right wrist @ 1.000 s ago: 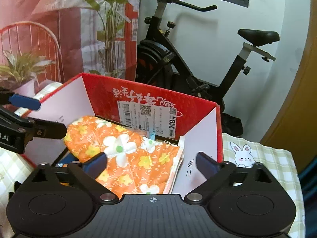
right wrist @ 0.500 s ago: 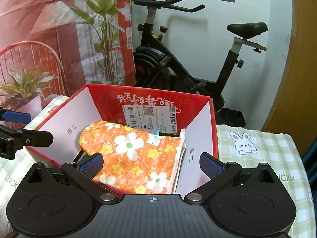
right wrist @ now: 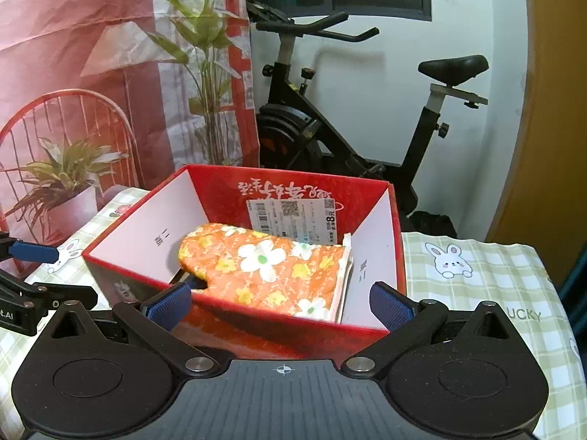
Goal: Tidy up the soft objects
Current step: 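Open both tools to release the pouch into the box and withdraw, then lower both tools onto the white bag of green cables and close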
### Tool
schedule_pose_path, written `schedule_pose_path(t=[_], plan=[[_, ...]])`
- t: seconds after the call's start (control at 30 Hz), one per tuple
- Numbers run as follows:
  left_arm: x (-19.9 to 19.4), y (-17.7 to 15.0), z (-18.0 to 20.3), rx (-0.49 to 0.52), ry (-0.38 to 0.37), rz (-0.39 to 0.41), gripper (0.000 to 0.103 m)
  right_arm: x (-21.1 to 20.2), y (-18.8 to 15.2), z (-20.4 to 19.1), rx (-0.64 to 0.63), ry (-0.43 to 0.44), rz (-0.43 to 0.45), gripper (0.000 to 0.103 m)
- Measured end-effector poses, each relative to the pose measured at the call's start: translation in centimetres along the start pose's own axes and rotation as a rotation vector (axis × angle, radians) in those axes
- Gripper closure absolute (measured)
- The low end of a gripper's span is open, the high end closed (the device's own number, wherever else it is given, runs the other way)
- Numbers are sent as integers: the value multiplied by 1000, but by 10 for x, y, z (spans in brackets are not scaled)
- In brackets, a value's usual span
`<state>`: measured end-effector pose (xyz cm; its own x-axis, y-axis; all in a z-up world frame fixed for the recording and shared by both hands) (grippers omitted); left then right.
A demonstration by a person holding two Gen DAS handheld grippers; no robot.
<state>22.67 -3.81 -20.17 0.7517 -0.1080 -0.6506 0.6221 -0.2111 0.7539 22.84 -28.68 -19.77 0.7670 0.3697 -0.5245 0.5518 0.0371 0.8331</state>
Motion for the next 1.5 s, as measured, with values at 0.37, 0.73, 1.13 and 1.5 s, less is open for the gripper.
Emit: schedule_pose_path(t=[0.37,0.73,1.13,1.5], plan=[[-14,-26,-4,-19,30,2,0,-9,-36,-6,38,-8,-3,0],[-12,-63,-9,-86,13,-77,3,-7,-85,-2,99,-38,-74,0],[-12,-86,8,-85,-72,-133,18,-3,-125,-38,60,60,-181,15],[-23,-103,27,-89,-172,-161,39,-19,-133,-55,40,101,-188,31]])
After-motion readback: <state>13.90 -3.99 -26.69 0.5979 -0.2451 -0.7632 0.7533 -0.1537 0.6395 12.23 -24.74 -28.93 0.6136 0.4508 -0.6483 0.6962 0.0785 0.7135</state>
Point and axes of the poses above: each gripper's, at about its wrist camera, not at the fingertips, and x roughly the way its jaws point, z to its right, y to its top, the point moved 8 cm from there along x, roughly the way its jaws point, and after that the axes turned 11 degrees about y, right-handed, at the moved point
